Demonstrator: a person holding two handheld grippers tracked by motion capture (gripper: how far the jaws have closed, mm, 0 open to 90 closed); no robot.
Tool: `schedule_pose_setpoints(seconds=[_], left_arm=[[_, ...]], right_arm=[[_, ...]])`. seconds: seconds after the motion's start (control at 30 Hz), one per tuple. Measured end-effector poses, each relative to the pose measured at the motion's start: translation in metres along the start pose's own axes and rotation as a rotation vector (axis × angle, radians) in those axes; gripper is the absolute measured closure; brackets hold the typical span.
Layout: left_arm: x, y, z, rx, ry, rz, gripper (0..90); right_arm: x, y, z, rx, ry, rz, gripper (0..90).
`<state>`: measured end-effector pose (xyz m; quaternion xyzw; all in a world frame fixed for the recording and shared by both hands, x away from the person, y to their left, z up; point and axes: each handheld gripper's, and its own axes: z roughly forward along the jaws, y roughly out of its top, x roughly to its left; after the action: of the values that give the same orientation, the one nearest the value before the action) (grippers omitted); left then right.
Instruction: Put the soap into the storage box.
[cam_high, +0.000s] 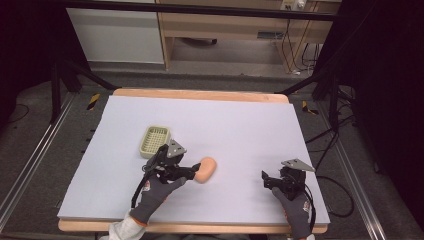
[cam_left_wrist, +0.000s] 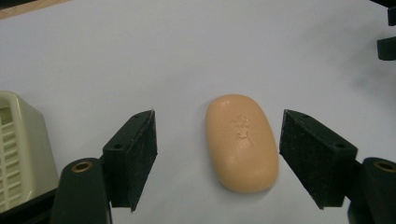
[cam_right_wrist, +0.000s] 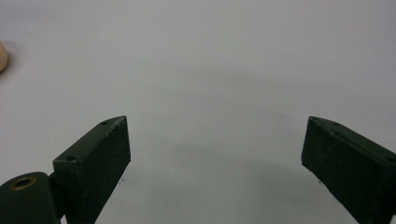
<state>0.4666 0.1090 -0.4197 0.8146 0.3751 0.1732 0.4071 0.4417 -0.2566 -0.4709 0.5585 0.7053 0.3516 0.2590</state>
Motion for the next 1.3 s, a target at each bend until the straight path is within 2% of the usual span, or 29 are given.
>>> schedule_pose_setpoints(seconds=[0.63,0.8,1.3], left_arm=[[-0.012,0.004,0.023,0.053,-0.011,0.028,26.9],[-0.016,0.003,0.028,0.067,-0.014,0.046,26.9],[-0.021,0.002,0.047,0.113,-0.012,0.055,25.8]], right_arm=[[0.001,0.0,0.001,0.005,-0.003,0.001,8.2],[0.001,0.0,0.002,0.008,-0.002,-0.003,8.1],[0.002,0.0,0.003,0.014,-0.004,-0.007,7.9]])
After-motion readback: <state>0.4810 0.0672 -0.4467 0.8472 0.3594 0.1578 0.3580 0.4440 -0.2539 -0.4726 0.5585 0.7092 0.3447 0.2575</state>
